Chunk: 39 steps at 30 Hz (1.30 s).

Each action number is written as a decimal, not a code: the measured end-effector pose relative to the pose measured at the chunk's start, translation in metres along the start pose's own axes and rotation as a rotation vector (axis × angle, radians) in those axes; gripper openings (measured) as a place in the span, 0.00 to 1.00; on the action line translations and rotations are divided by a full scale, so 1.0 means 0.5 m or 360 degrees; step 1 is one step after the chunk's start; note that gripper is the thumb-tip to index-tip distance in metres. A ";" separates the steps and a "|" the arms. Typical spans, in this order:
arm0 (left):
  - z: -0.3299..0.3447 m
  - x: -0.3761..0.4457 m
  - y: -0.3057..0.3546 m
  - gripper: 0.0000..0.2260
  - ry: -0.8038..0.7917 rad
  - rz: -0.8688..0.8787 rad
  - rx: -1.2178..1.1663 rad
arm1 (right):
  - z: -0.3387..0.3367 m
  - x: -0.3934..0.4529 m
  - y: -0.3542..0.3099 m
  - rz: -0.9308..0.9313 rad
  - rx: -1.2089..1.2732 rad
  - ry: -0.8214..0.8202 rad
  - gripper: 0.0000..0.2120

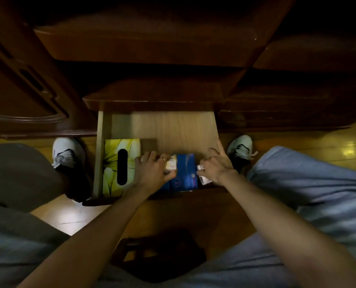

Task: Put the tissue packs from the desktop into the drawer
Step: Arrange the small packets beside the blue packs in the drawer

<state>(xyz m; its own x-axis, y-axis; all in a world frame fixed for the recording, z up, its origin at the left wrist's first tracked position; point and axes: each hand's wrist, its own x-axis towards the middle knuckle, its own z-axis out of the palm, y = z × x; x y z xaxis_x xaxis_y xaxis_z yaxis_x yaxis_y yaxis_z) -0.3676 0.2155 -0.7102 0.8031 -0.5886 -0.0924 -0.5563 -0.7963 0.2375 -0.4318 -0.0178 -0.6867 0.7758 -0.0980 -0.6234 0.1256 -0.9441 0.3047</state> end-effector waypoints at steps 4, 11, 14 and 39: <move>0.032 -0.008 -0.018 0.28 0.0010 -0.0001 -0.0014 | -0.002 0.006 0.002 -0.0169 -0.0141 -0.0245 0.17; 0.044 -0.017 -0.016 0.27 0.0025 0.0035 -0.0018 | 0.005 0.002 -0.020 -0.0124 -0.0484 -0.0272 0.13; 0.045 -0.020 -0.016 0.28 0.0000 0.0032 -0.0021 | 0.010 0.009 -0.029 -0.0133 -0.0468 -0.0237 0.15; 0.003 0.007 0.067 0.28 0.0136 0.0455 -0.0207 | -0.082 -0.020 0.041 -0.0222 0.2134 -0.0239 0.27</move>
<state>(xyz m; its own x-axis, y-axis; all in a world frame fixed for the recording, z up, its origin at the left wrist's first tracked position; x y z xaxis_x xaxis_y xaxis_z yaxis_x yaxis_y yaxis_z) -0.3839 0.1866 -0.7039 0.6363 -0.7677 0.0764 -0.7345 -0.5726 0.3642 -0.4115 -0.0233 -0.6449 0.7210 0.0709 -0.6893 -0.5640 -0.5179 -0.6432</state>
